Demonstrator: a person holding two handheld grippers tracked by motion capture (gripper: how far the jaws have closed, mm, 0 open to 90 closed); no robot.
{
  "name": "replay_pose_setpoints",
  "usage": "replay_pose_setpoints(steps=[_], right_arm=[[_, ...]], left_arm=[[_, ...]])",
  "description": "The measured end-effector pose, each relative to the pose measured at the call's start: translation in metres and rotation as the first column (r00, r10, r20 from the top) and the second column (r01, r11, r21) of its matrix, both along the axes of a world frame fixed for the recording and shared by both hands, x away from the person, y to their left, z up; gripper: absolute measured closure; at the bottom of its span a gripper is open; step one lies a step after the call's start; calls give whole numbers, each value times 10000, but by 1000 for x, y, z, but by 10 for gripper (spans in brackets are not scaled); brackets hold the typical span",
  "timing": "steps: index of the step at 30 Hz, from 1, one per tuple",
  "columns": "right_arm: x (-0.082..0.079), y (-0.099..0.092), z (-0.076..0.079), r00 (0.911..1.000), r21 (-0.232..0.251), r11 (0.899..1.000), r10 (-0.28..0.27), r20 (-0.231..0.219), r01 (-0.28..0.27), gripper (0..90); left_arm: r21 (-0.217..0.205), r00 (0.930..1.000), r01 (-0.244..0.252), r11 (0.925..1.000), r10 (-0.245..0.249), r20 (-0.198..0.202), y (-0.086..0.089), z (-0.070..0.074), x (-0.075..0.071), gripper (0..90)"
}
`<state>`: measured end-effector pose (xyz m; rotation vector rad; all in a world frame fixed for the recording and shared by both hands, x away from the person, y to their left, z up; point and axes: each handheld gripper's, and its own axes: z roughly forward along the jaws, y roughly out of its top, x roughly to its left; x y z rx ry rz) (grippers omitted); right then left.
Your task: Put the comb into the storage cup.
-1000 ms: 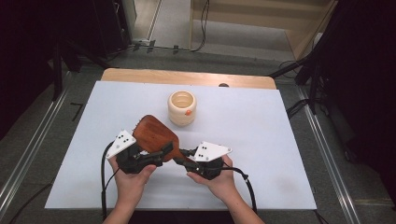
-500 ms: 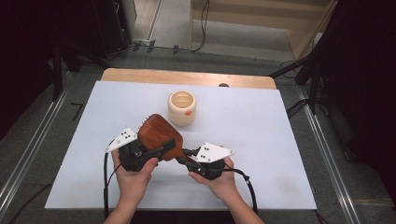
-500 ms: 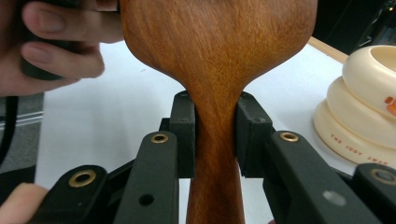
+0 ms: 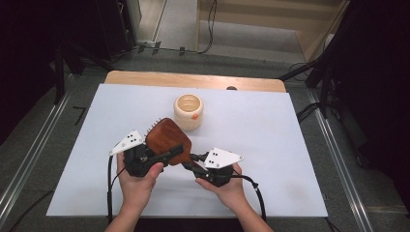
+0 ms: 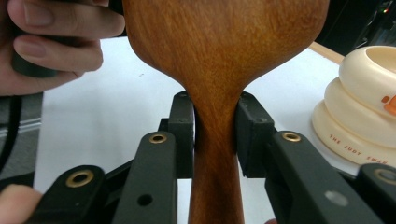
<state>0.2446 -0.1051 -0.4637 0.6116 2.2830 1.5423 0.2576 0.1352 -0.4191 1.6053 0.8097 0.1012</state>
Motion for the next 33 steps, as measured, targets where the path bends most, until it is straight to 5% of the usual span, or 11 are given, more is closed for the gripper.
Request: replay_pose_setpoints(steps=[10, 17, 33], right_arm=[[3, -24, 8, 9983, 631, 9979, 157, -554, -122, 353], [1, -52, 15, 9981, 1189, 9923, -283, -549, 347, 2], [-7, -124, 10, 9852, 1664, 9711, -1673, -372, 1712, 0]], left_arm=[[2, 10000, -73, 10000, 73, 4, 2, 1, 2, 577], [-50, 9994, -341, 9994, 341, 74, 9, 5, 5, 580], [-99, 9971, -720, 9974, 722, 254, 22, 13, 12, 581]])
